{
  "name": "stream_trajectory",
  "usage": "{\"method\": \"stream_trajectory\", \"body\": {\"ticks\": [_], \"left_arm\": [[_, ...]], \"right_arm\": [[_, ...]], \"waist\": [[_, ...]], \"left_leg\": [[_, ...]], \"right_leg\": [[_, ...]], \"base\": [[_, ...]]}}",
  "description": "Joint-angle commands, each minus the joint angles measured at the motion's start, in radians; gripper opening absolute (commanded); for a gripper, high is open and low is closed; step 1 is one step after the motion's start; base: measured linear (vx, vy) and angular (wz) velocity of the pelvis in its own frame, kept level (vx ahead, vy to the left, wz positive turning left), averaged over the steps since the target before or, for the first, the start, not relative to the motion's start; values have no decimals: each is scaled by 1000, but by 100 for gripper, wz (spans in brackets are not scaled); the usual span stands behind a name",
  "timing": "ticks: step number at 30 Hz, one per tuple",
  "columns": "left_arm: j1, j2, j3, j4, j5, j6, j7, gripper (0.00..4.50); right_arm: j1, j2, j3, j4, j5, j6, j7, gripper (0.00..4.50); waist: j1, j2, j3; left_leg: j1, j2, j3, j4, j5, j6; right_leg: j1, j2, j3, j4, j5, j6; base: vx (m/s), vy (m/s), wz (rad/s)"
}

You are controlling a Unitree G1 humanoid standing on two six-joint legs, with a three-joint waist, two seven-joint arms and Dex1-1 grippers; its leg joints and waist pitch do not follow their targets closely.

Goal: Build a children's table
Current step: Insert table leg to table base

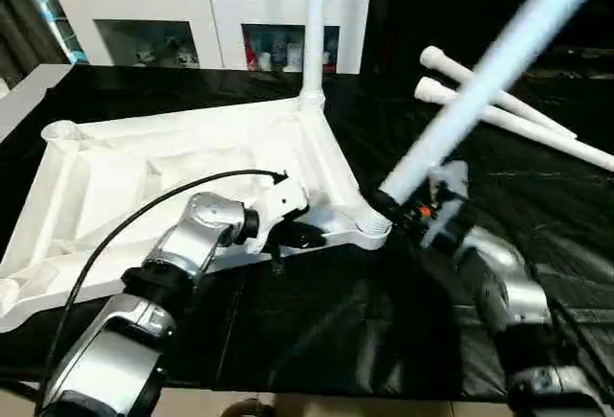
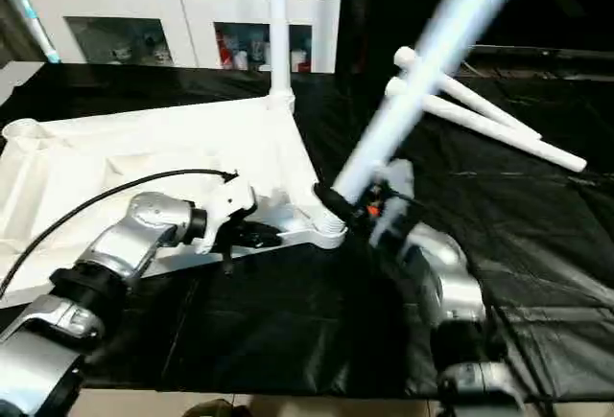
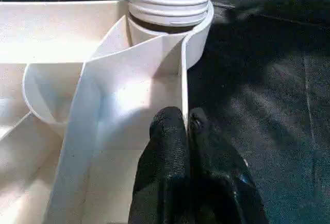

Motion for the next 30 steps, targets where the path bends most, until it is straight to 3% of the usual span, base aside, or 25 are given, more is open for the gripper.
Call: {"method": "stream_trajectory", "body": {"ticks": [1,8,9,13,14,16,18,19,22,23,24,26,27,28,30], "left_arm": [[-56,-8,75,-2,-29,-20,62,0],[-67,-14,78,16,-28,-25,78,0],[-69,-15,80,19,-27,-25,80,0],[-69,-16,81,28,-25,-30,85,0],[-68,-17,81,30,-24,-32,86,0],[-65,-17,82,30,-24,-35,89,0],[-65,-17,82,30,-24,-35,89,0],[-64,-17,83,30,-24,-37,89,0],[-52,-10,80,10,-20,-39,88,0],[-51,-9,80,9,-20,-39,88,0],[-44,-4,78,-5,-18,-37,83,0],[-39,0,77,-14,-17,-36,79,0],[-31,6,72,-29,-14,-35,71,0],[-19,19,63,-56,-11,-33,48,0],[-15,22,61,-65,-10,-33,43,0]], "right_arm": [[63,2,-17,52,-23,2,-35,193],[133,27,-26,12,-49,-95,-71,193],[162,12,11,-12,-105,-150,-81,193],[183,-22,64,-34,-170,-199,-66,193],[183,-31,75,-35,-183,-208,-58,193],[169,-56,107,-27,-209,-216,-25,193],[169,-56,107,-27,-209,-216,-25,193],[163,-66,122,-25,-222,-222,-11,193],[114,-90,182,-7,-248,-205,69,193],[111,-90,184,-6,-248,-204,73,193],[87,-92,199,5,-249,-195,101,193],[71,-92,209,13,-250,-192,119,193],[49,-92,217,28,-250,-188,138,193],[0,-92,228,75,-257,-190,166,193],[-14,-93,230,92,-257,-191,172,193]], "waist": [[-6,2,-58],[-3,2,-56],[-3,5,-56],[-1,-3,-56],[0,-2,-55],[0,-14,-55],[2,-9,-55],[2,-11,-55],[1,-29,-53],[1,-26,-53],[3,-31,-54],[-2,-30,-52],[-2,-36,-54],[-9,-38,-54],[-12,-36,-51]], "left_leg": [[40,92,-43,-86,-241,25],[39,93,-44,-90,-256,26],[38,93,-45,-91,-257,23],[36,92,-43,-89,-235,34],[35,91,-43,-88,-227,40],[33,92,-41,-86,-213,58],[32,92,-42,-85,-204,67],[33,92,-41,-84,-205,69],[31,92,-38,-82,-189,88],[30,92,-39,-81,-188,89],[31,93,-40,-81,-180,92],[29,92,-39,-82,-181,93],[29,94,-41,-82,-173,94],[25,93,-41,-81,-172,97],[29,93,-38,-81,-177,93]], "right_leg": [[14,-90,36,-84,-32,-265],[15,-97,35,-91,-77,-249],[14,-98,35,-93,-85,-244],[16,-99,35,-93,-73,-232],[17,-99,35,-94,-77,-231],[18,-98,35,-95,-85,-228],[17,-99,34,-95,-94,-226],[17,-99,34,-96,-96,-226],[17,-98,32,-96,-118,-222],[16,-101,32,-96,-124,-223],[17,-102,32,-94,-131,-222],[15,-99,31,-95,-139,-221],[17,-101,30,-91,-131,-222],[18,-102,28,-89,-131,-230],[14,-99,30,-93,-137,-234]], "base": [[0,0,0],[0,0,0],[0,0,0],[0,0,0],[0,0,0],[0,0,0],[0,0,0],[0,0,0],[0,0,0],[0,0,0],[0,0,0],[0,0,0],[0,0,0],[0,0,0],[0,0,0]]}}
